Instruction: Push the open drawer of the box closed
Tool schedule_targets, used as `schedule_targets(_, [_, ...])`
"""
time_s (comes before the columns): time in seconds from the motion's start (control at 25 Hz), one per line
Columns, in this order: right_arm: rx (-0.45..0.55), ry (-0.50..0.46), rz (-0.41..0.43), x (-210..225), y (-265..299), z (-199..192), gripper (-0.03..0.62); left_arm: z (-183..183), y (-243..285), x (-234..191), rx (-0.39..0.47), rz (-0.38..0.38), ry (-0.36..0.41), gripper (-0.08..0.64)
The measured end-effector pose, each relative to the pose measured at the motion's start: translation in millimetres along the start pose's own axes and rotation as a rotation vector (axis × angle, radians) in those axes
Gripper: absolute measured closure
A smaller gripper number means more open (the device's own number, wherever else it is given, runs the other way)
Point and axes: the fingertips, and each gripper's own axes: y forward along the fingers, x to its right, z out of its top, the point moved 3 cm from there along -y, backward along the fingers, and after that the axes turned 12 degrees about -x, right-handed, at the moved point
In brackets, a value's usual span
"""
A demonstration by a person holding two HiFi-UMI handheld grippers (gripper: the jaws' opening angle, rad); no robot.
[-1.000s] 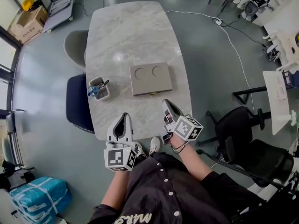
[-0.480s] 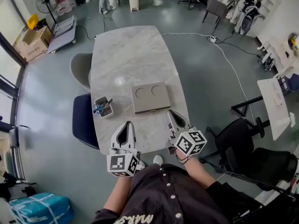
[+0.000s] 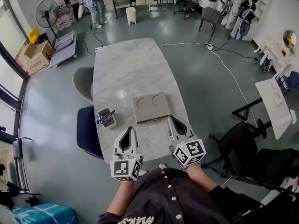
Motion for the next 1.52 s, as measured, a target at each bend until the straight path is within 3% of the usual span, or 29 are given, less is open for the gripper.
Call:
schedule_targets(0.52, [-0.01,-0.024,0.032,-16.6,0.7,-6.1,0.595,-5.5,-21.4,0.2,0.011,0.039,0.021,0.541])
schedule_targets(1.52, [0.003,-0.058,0.036,-23.1,-5.3,-2.3,0.595,-5.2,-26.7,6.7,0.018,0.035,0.037,0.541])
